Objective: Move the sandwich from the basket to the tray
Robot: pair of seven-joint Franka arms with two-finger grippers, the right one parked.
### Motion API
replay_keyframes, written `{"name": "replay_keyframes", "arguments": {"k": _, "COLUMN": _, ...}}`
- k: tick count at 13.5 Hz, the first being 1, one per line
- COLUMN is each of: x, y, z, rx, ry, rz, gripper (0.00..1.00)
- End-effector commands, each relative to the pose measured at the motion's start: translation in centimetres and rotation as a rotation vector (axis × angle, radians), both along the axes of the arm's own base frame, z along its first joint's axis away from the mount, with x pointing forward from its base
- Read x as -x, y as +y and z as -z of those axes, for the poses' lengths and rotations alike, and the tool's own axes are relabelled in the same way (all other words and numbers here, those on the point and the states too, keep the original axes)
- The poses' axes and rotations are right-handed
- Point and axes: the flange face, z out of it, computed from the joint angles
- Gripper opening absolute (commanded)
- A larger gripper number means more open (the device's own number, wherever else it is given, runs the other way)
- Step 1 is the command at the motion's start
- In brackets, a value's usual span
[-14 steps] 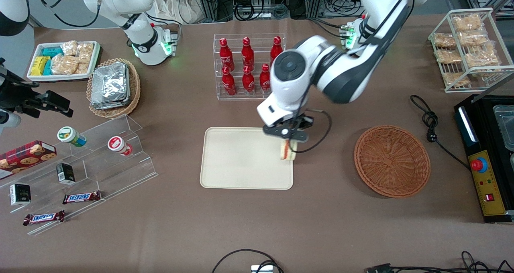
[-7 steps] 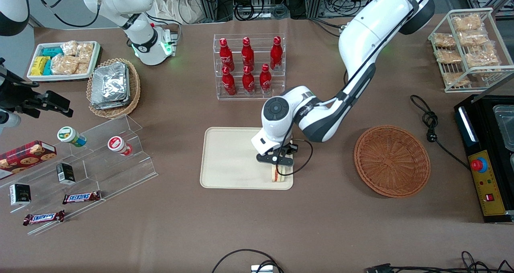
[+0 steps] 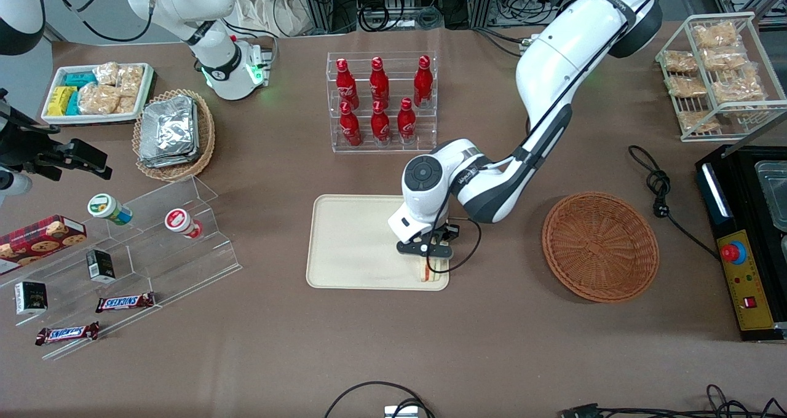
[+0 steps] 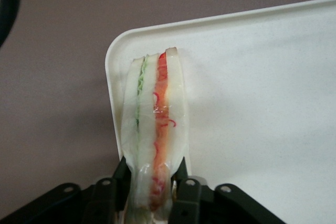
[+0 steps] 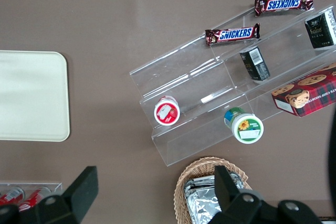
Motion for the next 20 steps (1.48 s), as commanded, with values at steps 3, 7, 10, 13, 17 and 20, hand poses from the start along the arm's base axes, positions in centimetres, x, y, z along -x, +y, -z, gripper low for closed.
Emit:
{"name": "replay_keyframes", "arguments": {"k": 3, "x": -1.3, "y": -0.3, "z": -2.4, "rx": 0.017, "ry": -0.089, "rz": -0.068, "gripper": 1.00}}
{"name": "replay_keyframes", "arguments": {"k": 7, "x": -4.1, "y": 3.6, "z": -13.0, "rx": 0.142, "ry": -0.135, "rz": -0.205, "gripper": 1.00}}
{"name": "replay_keyframes", "arguments": {"k": 10, "x": -6.1, "y": 12.6, "z": -20.6, "rx": 0.123, "ry": -0.129, "rz": -0.220, "gripper": 1.00}}
{"name": "replay_keyframes", "arguments": {"k": 13, "x": -6.6, "y": 22.6, "z": -27.3, "rx": 0.035, "ry": -0.099, "rz": -0.209, "gripper": 1.00}}
{"name": "replay_keyframes", "arguments": {"k": 17, "x": -3.5, "y": 34.8, "z": -30.8, "rx": 0.106, "ry": 0.030, "rz": -0.251, "gripper": 1.00}}
{"name": "replay_keyframes", "arguments": {"k": 20, "x": 0.4, "y": 37.1, "z": -33.3, "rx": 0.079, "ry": 0.068, "rz": -0.274, "gripper": 1.00}}
